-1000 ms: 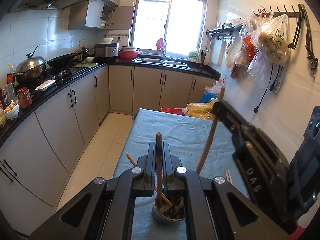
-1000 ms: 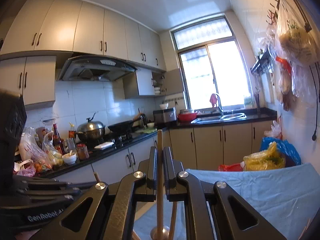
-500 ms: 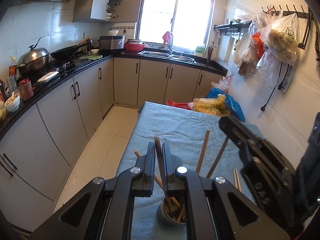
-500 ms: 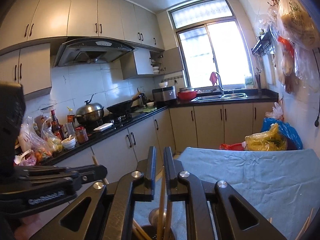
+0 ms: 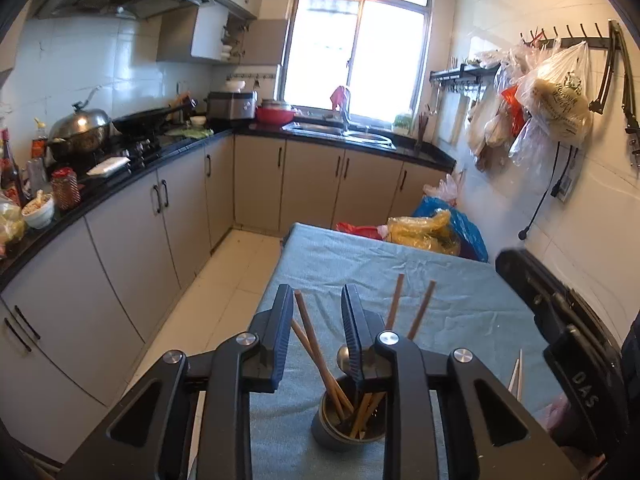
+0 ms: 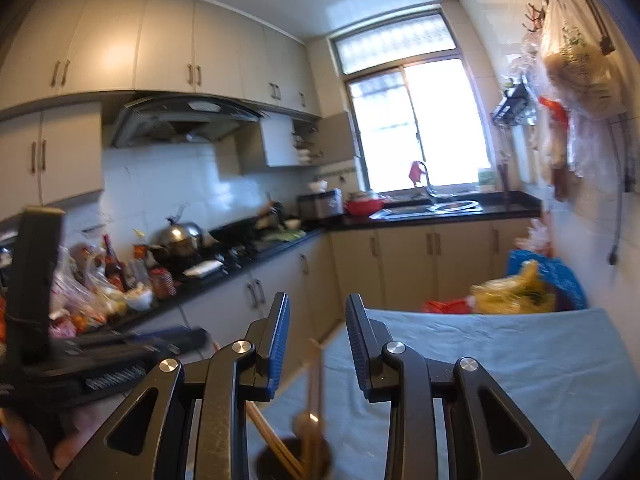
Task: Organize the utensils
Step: 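Lower both chopsticks into the gray holder and open both tools, then move both open tools back over the remaining chopsticks on the cloth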
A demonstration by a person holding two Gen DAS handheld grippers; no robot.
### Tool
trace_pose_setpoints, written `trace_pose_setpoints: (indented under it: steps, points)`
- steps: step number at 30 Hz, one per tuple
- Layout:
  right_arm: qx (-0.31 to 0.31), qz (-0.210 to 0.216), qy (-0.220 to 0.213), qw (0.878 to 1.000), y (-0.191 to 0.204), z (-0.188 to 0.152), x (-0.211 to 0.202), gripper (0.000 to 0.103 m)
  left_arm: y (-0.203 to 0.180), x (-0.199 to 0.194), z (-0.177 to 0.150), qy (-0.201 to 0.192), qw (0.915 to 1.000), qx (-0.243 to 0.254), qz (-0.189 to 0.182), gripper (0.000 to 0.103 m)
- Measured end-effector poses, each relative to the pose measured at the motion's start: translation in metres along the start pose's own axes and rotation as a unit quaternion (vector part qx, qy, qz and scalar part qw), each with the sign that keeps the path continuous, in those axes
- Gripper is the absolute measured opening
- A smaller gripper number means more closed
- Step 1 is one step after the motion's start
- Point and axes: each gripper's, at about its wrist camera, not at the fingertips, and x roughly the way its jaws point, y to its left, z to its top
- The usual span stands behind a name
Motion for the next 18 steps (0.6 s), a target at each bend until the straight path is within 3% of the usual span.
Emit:
trace_pose_setpoints:
  steps: [2, 4, 9, 18]
  points:
    - [0.0, -0.011, 0.015, 1.0, -0.007, -0.006, -0.011, 0.032, -0.008, -0.014, -0.008, -0.016, 0.9999, -0.001, 0.003, 0.04]
    - [0.006, -0.026, 0.032, 0.999, -0.019, -0.017, -0.024, 0.032, -0.019, -0.023, -0.017, -0.023, 0.9997, -0.001, -0.004, 0.046]
    - [0.018, -0.069, 0.072, 0.995, -0.056, -0.045, -0.056, 0.031, -0.064, -0.025, -0.045, 0.0, 0.999, 0.029, -0.033, 0.047]
    - [0.111, -0.156, 0.112, 0.975, -0.167, -0.079, -0.114, 0.031, -0.15, 0.017, -0.091, 0.1, 0.9874, 0.078, -0.095, 0.047]
